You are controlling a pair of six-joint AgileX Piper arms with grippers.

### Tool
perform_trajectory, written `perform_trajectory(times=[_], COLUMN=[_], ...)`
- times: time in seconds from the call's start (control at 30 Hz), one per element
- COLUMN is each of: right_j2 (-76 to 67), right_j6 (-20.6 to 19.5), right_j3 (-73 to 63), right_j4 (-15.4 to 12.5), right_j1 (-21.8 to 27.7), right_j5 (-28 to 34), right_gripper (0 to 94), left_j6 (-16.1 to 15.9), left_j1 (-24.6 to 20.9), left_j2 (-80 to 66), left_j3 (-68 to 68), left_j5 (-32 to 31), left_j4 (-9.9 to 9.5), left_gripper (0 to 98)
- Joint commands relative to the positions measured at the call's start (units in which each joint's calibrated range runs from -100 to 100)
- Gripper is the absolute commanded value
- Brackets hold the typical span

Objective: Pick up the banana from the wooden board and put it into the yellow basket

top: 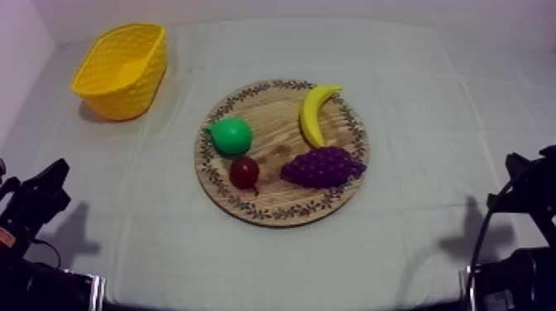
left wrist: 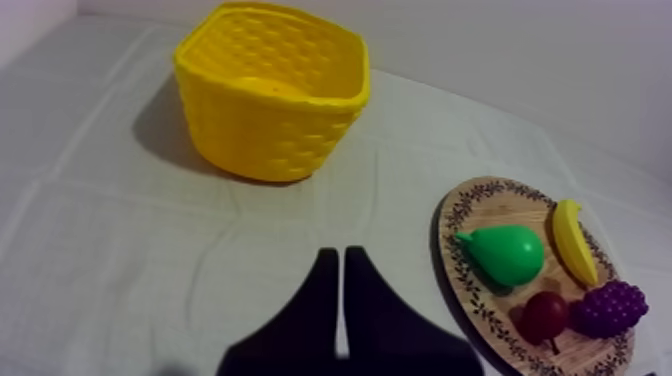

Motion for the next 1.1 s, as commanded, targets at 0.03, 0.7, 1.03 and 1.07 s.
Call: perform_trajectory(times=[0.03, 0.7, 1.03, 1.07], right_j2=[-0.05, -0.05, -0.05, -0.05], right_j6=[-0.01, -0.01, -0.01, -0.01], right_j3=[0.05, 0.05, 0.05, 0.05], right_j4=[0.01, 0.01, 0.01, 0.01], right_j1=[0.03, 0.03, 0.03, 0.03], right_j5=[0.01, 0.01, 0.01, 0.01], right_gripper=[0.4, 0.4, 0.4, 0.4], left_j6=[-0.10, -0.14, -2.44, -2.59], left_j1=[-0.44, -0.85, -0.85, -0.85], left_j2=[0.00, 0.00, 0.00, 0.00], left_j3=[0.02, 0.02, 0.02, 0.02], left_j5=[-0.06, -0.06, -0.06, -0.06], left_j4=[0.03, 0.03, 0.03, 0.03], left_gripper=[0.1, 0.1, 0.1, 0.1])
